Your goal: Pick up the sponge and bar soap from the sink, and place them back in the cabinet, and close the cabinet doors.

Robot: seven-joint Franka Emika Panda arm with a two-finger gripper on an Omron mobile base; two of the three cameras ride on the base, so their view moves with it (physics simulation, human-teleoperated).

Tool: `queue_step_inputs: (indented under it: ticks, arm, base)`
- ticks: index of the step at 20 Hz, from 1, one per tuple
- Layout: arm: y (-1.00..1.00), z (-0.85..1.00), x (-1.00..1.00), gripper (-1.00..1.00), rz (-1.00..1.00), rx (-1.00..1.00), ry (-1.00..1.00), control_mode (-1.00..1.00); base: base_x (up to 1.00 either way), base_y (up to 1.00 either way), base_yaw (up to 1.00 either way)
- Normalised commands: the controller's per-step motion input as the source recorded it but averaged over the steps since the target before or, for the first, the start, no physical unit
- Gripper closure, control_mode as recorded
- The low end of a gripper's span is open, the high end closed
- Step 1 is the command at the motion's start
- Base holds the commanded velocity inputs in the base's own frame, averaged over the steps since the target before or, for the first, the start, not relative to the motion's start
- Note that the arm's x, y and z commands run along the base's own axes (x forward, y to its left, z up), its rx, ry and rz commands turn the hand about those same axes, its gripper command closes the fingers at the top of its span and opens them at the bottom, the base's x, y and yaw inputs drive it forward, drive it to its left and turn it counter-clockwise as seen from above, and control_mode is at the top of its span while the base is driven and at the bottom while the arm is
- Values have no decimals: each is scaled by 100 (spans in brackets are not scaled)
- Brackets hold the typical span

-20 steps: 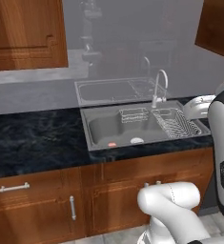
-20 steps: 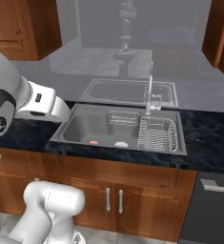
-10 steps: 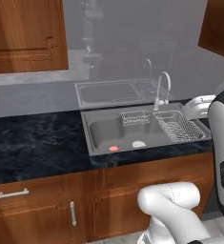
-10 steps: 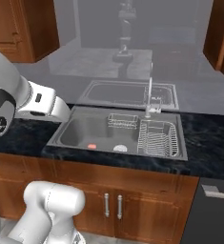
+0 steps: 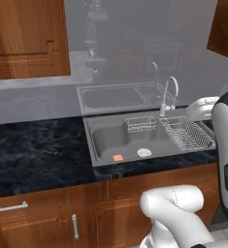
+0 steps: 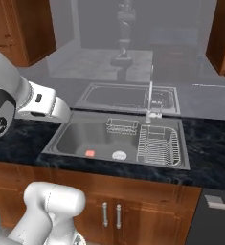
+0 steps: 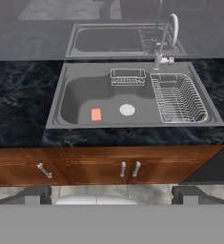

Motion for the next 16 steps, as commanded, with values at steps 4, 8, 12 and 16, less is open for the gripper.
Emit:
queue_step_inputs:
  ticks: [4, 8, 12, 16]
  arm:
    - [0, 0, 0, -100, 0, 0, 0, 100]
    - [0, 0, 0, -100, 0, 0, 0, 100]
    - [0, 0, 0, -100, 0, 0, 0, 100]
    - [0, 0, 0, -100, 0, 0, 0, 100]
  base:
    - [37, 0, 0]
    - [39, 0, 0]
    - [39, 0, 0]
    - [38, 0, 0]
